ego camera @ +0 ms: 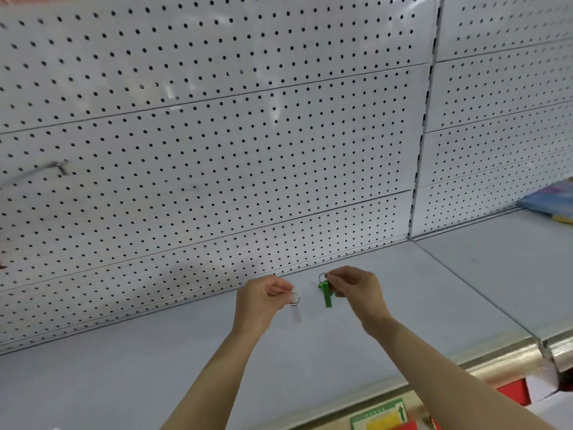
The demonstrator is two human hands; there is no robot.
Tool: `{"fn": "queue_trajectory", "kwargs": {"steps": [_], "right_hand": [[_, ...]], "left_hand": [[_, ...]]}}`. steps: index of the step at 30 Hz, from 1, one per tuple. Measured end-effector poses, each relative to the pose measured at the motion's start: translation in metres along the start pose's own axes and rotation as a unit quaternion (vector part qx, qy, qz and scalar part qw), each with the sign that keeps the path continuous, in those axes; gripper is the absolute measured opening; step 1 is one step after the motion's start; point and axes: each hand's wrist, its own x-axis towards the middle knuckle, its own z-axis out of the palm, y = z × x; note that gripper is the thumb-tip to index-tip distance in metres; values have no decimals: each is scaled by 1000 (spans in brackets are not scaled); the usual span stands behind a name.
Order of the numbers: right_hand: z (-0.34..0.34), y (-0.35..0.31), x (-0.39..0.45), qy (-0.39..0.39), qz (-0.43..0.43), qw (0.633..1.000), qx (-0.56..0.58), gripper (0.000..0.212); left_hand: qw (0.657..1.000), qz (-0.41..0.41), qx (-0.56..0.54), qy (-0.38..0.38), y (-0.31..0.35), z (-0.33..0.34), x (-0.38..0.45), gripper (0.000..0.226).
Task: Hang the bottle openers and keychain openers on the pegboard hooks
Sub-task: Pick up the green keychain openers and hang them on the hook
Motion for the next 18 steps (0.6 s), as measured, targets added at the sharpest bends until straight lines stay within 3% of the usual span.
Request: {"fn": "queue_trajectory", "kwargs": {"steps": [9, 18], "right_hand": [[25, -58, -73, -28, -52, 998, 17, 8], [48, -107, -171, -47, -96, 993, 45, 9]], "left_hand": [[985, 21, -160, 63, 43, -46, -56, 13], [969, 57, -203, 126, 74, -95, -153, 11]]}}
